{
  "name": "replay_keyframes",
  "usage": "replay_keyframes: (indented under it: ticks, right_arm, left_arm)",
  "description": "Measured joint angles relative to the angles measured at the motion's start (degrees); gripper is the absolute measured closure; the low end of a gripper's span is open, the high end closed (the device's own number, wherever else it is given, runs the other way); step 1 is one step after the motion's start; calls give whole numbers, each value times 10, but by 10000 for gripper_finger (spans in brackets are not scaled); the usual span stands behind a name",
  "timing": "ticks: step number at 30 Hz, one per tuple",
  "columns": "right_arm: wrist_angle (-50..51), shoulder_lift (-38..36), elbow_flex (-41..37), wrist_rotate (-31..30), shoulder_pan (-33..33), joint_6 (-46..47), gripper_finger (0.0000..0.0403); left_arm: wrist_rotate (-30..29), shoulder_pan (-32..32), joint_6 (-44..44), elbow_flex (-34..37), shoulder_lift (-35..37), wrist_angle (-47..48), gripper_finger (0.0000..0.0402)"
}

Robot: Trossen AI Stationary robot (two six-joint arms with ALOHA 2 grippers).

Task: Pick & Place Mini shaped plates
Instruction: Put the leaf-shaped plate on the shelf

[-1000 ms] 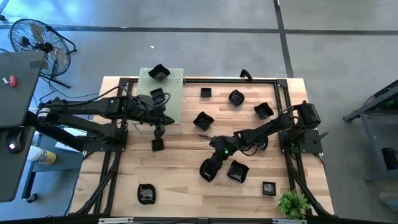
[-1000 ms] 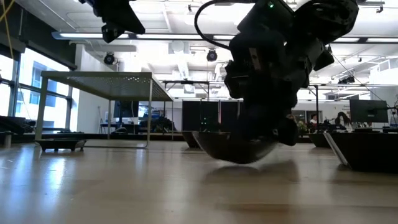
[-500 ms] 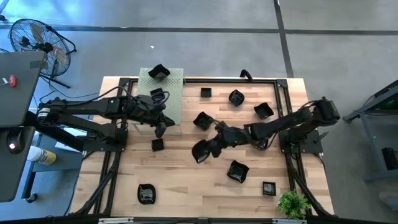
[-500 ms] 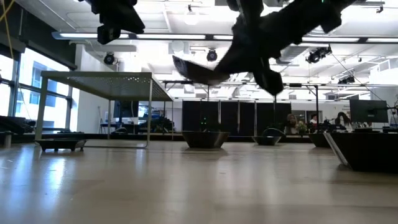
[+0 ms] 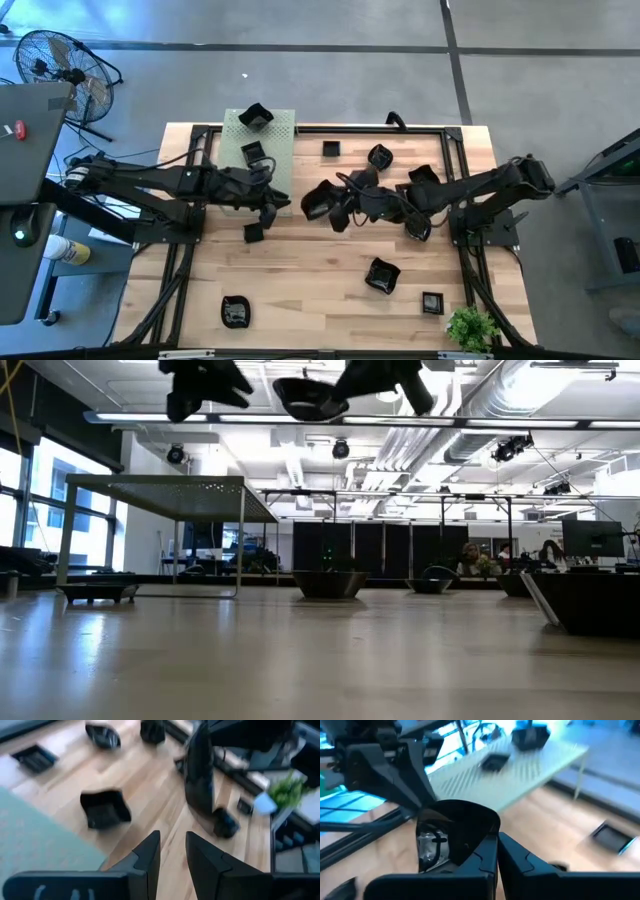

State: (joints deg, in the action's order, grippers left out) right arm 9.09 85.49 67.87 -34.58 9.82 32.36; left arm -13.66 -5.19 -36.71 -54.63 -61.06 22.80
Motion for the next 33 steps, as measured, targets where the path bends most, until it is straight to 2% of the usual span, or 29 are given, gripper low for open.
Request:
replay_keyframes:
  ticks: [2,6,21,27,30,33]
  right_arm:
    - [8,0,12,-22,0,-23,401]
    - [13,0,22,-51,1,-55,401]
    - [5,1,23,-54,-1,-74,401]
    - [3,1,23,-51,-1,-74,400]
    - [0,1,23,-49,-1,-74,400]
    - [-2,1,23,-44,-1,-74,399]
  left_arm:
    - [-21,-6,-9,0,-2,-21,312]
    - [-28,-9,-11,0,-6,-71,312]
    - [-34,-8,-26,0,-37,-134,312]
    - [-54,-8,-41,1,-48,-124,313]
    - [-63,-8,-41,-12,-48,-116,329]
    - [-66,-8,-29,-23,-47,-106,365]
